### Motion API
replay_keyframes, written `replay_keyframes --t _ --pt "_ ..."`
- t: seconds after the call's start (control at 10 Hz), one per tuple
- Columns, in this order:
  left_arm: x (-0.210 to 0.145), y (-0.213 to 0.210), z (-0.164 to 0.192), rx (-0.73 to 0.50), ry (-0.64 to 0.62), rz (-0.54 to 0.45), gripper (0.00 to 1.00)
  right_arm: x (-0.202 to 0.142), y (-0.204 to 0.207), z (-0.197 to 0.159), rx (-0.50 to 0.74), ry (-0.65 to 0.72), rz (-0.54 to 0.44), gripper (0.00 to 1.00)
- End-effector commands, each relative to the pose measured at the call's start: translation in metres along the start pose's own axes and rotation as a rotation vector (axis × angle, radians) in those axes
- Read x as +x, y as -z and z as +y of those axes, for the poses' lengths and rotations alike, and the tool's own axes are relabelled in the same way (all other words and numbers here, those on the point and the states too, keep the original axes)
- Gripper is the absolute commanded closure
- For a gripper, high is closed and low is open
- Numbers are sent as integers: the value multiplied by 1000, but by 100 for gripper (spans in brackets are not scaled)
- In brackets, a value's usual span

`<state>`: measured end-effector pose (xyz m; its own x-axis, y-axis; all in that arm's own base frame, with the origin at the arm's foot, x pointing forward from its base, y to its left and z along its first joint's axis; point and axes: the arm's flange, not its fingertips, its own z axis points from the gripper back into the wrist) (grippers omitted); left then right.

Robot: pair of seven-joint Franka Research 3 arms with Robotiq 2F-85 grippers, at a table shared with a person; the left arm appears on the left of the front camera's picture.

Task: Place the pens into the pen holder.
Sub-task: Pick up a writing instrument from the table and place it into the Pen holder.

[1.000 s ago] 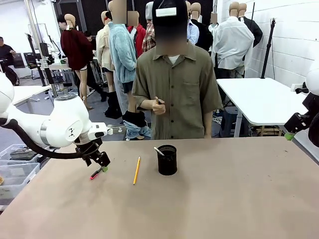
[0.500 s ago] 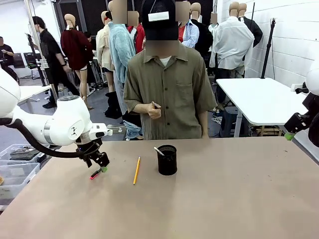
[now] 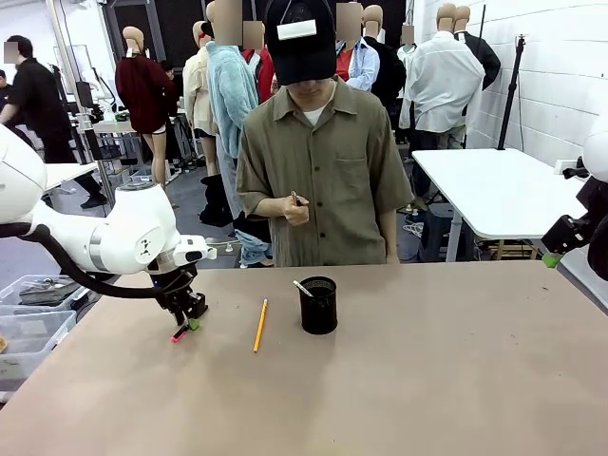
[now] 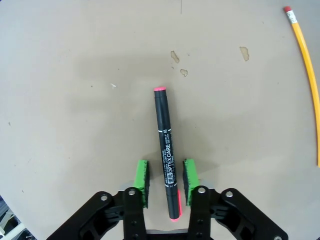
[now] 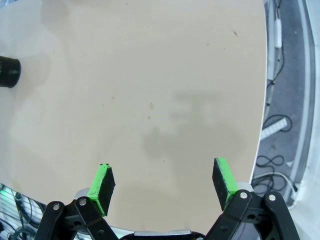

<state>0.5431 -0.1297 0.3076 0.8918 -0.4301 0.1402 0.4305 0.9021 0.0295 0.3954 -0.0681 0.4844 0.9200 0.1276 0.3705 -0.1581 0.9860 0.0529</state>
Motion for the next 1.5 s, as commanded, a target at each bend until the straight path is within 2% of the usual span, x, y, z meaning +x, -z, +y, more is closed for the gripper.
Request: replay_keyframes --t 0.0,0.4,0.5,0.6,1.0,1.4 --pt "1 2 0 32 -16 28 100 -2 4 1 -21 1 -9 2" --pt "-3 -6 -8 15 3 30 100 -2 4 1 -21 1 -9 2" --pt "-6 -15 -11 -26 42 -14 100 -2 4 1 -21 1 -9 2" --pt "-11 -28 -16 -92 120 -100 100 -2 4 1 -21 1 -9 2" --pt "-20 -59 -19 -306 439 -327 100 -2 4 1 -21 1 -9 2" --pt "-24 -65 -14 -725 795 -617 100 -2 4 1 -21 1 -9 2"
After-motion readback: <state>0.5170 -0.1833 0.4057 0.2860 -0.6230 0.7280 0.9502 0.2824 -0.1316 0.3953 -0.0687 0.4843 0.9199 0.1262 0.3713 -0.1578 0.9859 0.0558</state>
